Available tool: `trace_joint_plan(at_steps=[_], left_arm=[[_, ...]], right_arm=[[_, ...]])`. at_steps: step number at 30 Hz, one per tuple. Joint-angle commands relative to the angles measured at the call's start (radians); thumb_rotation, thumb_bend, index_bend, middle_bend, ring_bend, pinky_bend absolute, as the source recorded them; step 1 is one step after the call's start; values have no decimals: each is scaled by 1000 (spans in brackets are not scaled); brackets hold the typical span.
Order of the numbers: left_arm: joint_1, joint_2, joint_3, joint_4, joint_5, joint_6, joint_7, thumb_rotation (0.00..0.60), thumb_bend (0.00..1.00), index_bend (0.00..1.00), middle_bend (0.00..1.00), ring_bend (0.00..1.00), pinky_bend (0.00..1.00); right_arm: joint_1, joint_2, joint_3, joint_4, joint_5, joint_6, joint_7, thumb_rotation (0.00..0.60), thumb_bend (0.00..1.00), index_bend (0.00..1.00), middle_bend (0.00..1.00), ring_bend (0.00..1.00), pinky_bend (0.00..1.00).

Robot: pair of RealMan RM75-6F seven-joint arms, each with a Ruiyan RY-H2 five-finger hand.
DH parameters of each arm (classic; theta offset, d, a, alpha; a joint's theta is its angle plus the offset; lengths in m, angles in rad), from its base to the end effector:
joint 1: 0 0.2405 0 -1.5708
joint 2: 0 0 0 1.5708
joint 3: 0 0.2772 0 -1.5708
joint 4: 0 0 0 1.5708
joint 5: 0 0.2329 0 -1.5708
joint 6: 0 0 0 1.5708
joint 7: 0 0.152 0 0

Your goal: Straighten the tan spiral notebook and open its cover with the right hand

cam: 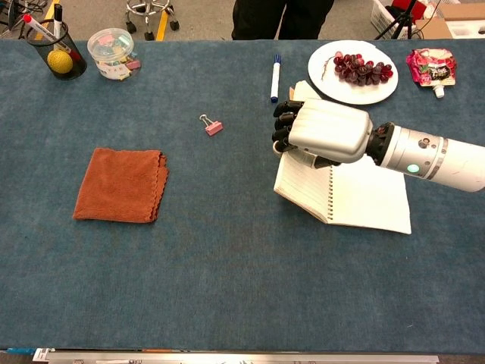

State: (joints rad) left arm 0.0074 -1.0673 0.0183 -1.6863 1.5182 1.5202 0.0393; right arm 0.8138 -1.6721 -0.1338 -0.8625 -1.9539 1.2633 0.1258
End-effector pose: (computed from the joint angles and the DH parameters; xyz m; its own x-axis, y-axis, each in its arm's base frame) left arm -0.3436 0.1446 0.1522 0.4103 0.0738 0.9089 0.9081 0.0587 -0.4147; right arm -0.1942 -0.3514 -0.0631 0.6759 0.1057 0.7294 -0.2785 -0.8796 0.3856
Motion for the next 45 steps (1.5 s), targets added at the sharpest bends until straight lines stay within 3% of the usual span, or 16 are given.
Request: trace_joint_plan(at_steps=[1, 8, 14, 20, 24, 29, 35, 40, 45], left_arm=[[-1, -1, 0, -2, 2, -1, 3, 600, 489, 138, 123, 26, 52], [-1, -2, -2, -4, 0, 0, 9, 600, 489, 138, 123, 26, 53], [-1, -1, -4, -4, -4, -1, 10, 600, 489, 138, 123, 26, 53], [0, -1, -18, 11, -6, 17, -6, 600, 489, 138, 123, 26, 53], [-11, -11, -28, 30, -1, 15, -12, 600, 489, 138, 123, 26, 53], [-32, -29, -39, 52, 6, -1, -4, 600, 489, 138, 123, 27, 53], [-63, -51, -59, 75, 19, -9, 15, 600, 489, 139, 125, 28, 53], [-84, -68, -71, 92, 35, -8, 31, 600, 489, 141, 127, 28, 53], [-94, -73, -70, 88, 49, -6, 39, 600, 489, 143, 129, 28, 53]], right_arm=[[-1, -41, 9, 32, 25, -31, -33, 600, 466, 600, 383, 242, 196], [-19, -123, 50, 70, 86, -50, -112, 600, 292, 129, 106, 6, 14], [-19, -161, 88, 69, 125, -38, -132, 600, 202, 30, 47, 0, 0], [-59, -69, 107, -37, 176, -12, -151, 600, 203, 43, 84, 0, 0], [-109, 37, 127, -152, 236, 2, -191, 600, 207, 183, 191, 53, 25], [-189, 179, 146, -291, 325, 20, -255, 600, 278, 378, 340, 203, 211], [-303, 339, 151, -464, 426, 68, -356, 600, 307, 477, 422, 318, 384], [-419, 436, 138, -559, 481, 156, -395, 600, 309, 526, 457, 361, 425], [-529, 473, 113, -594, 511, 239, -396, 600, 310, 538, 462, 365, 425]])
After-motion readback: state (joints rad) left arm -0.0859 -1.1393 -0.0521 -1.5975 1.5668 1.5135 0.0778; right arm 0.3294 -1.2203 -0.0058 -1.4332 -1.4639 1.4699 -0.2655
